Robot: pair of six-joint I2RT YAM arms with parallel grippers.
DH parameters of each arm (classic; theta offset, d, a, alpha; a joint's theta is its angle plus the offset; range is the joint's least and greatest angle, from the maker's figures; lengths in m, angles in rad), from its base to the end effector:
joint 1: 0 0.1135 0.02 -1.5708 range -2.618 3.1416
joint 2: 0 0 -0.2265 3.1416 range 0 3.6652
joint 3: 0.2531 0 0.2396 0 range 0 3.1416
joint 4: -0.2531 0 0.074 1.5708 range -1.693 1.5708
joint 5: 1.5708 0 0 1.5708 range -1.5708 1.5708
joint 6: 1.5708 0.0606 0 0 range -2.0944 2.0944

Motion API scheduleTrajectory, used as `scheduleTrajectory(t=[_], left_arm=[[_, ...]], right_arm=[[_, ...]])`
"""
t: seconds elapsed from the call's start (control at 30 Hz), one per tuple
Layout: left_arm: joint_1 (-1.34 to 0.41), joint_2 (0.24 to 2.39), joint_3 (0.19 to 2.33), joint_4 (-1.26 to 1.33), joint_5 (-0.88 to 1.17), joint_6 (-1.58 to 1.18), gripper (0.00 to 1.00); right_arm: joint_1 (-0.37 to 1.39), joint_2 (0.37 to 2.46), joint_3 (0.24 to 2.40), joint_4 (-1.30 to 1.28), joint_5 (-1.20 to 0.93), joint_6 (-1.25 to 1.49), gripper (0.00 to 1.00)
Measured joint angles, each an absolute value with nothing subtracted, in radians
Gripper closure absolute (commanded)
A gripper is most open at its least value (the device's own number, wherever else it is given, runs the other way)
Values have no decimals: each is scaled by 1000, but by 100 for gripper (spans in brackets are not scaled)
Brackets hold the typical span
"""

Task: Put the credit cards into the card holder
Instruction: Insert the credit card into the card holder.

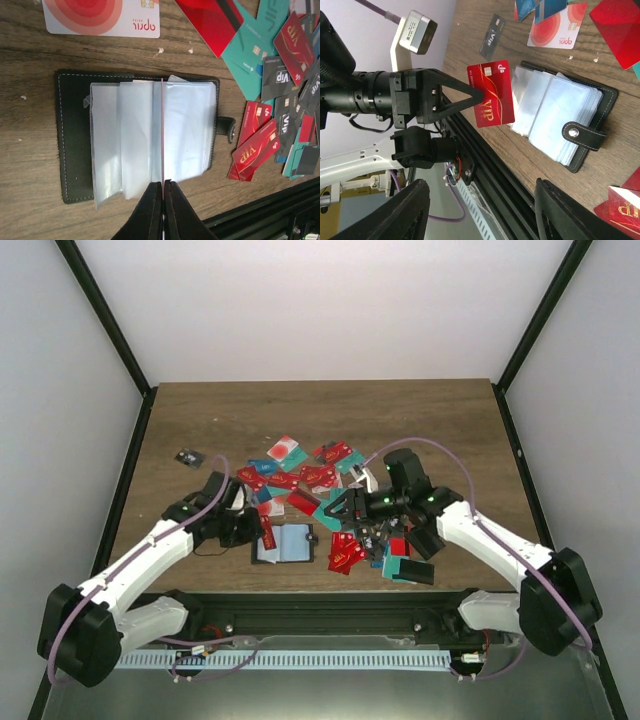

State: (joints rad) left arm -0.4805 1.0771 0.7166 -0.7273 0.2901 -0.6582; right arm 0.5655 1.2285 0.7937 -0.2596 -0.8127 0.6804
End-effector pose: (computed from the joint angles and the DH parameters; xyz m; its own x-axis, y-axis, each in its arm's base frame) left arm 0.1802 -0.1135 0.1703 -0.9643 -0.1584 -0.2125 -0.0368 0.8740 -0.4845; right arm 0.2031 0.1810 0.2095 -0.9481 -0.0894 -0.3050 -0.3127 0.4345 0.8446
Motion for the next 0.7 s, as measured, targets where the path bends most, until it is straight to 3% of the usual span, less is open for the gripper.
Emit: scheduleTrajectory(t=[0.4,0.7], left_arm=[[-458,1122,521,-381,391,-651,96],[-458,1075,500,-336,375,-650,96]], right_arm=[[639,1358,750,-150,-816,681,45],[639,1459,751,-142,-799,665,47]])
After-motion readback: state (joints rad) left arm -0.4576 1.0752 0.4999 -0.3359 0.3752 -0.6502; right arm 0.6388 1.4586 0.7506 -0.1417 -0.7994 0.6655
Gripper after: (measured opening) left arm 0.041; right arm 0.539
